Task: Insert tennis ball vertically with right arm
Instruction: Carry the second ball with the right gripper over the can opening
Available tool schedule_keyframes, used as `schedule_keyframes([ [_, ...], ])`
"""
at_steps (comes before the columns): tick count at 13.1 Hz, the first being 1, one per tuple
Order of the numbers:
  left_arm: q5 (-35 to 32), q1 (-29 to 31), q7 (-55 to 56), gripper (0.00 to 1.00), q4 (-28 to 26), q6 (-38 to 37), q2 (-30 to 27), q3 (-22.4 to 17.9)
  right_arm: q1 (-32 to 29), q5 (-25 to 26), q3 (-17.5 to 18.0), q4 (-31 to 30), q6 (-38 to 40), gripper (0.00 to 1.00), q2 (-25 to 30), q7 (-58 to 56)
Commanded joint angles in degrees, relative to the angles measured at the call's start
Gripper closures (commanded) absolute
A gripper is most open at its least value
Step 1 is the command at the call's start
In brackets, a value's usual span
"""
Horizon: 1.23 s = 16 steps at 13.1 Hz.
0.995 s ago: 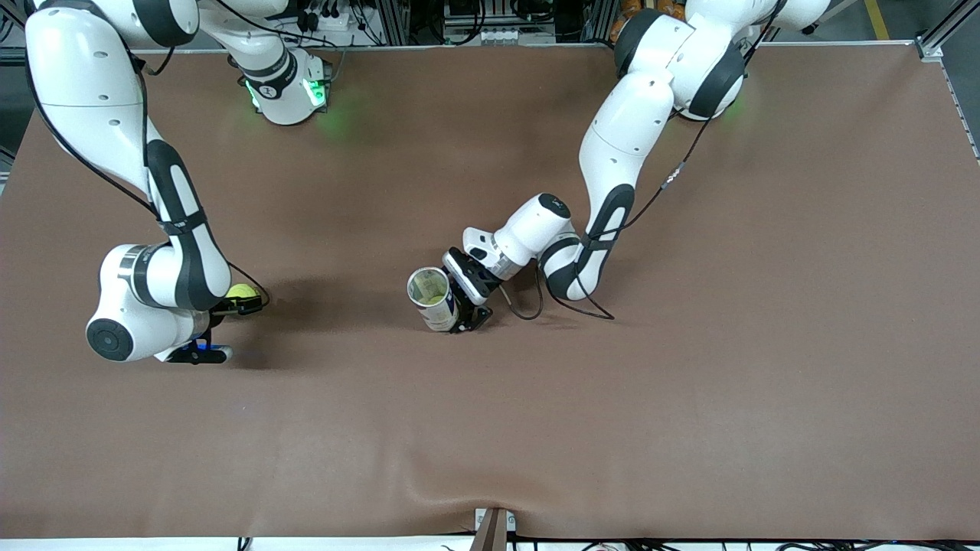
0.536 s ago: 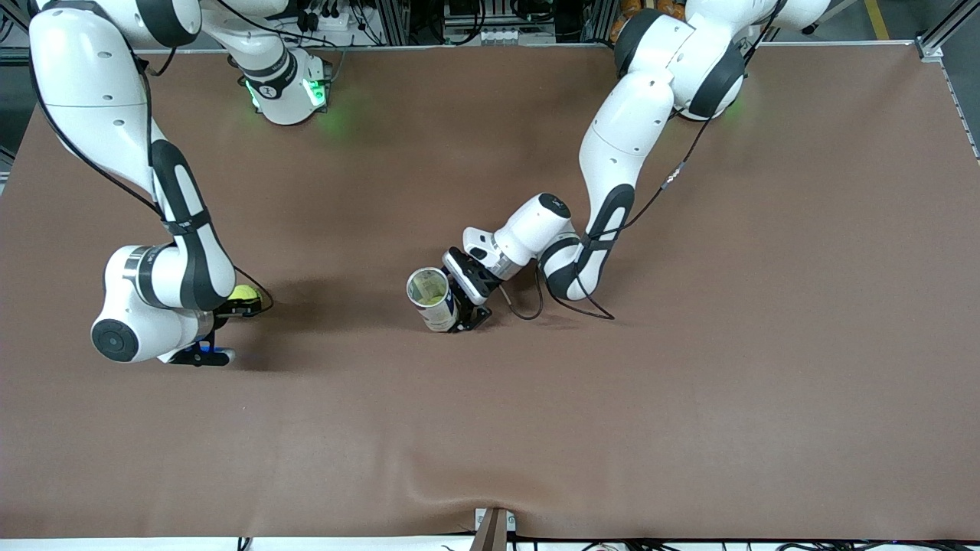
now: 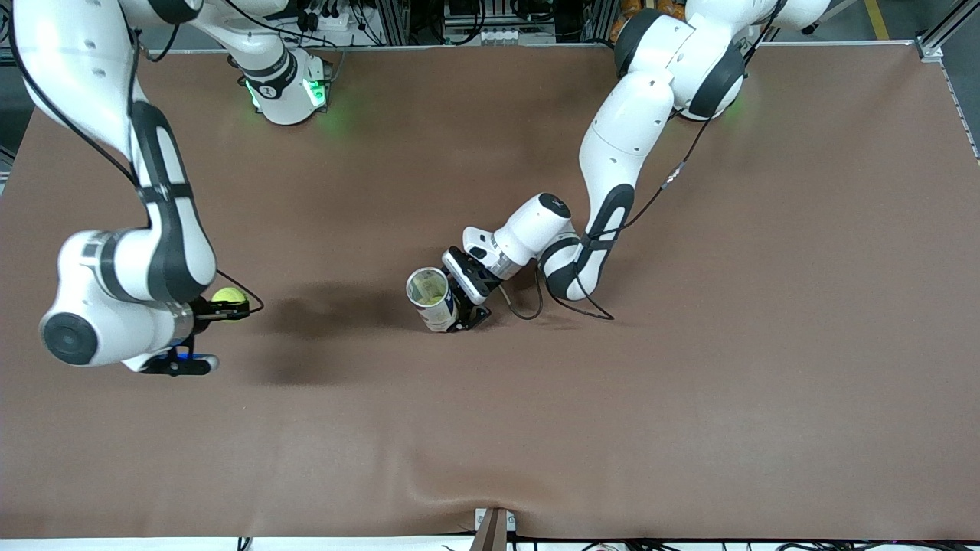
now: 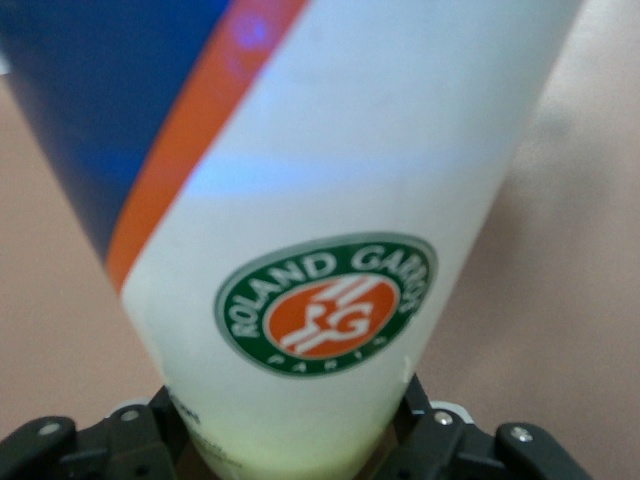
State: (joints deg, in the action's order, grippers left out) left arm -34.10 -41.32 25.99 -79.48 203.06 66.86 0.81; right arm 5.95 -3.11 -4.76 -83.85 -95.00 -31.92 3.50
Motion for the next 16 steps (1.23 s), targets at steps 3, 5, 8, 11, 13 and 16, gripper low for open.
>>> schedule_keyframes([
  [3,-1.9,0.2,1.2,0.20,-0.2,0.8,-0.5,-0.3,6.2,-0.7,0.3,2.4,2.4,1.00,5.9,16.0],
  [5,-1.8,0.2,1.2,0.20,-0.2,0.8,-0.5,-0.3,9.7,-1.3,0.3,4.4,2.5,1.00,6.1,23.4],
  [8,-1.8,0.2,1.2,0.20,-0.2,0.8,-0.5,-0.3,14.9,-4.1,0.2,5.5,2.5,1.00,6.1,35.0],
  [11,-1.8,0.2,1.2,0.20,-0.2,0.8,-0.5,-0.3,19.5,-5.8,0.1,8.3,2.0,1.00,5.8,41.3],
  [13,-1.8,0.2,1.2,0.20,-0.1,0.8,-0.5,-0.3,22.0,-6.0,0.0,9.6,0.7,1.00,5.5,44.5],
  [16,-1.8,0.2,1.2,0.20,-0.1,0.8,-0.5,-0.3,25.2,-5.9,0.0,9.6,-3.3,1.00,5.0,49.7],
])
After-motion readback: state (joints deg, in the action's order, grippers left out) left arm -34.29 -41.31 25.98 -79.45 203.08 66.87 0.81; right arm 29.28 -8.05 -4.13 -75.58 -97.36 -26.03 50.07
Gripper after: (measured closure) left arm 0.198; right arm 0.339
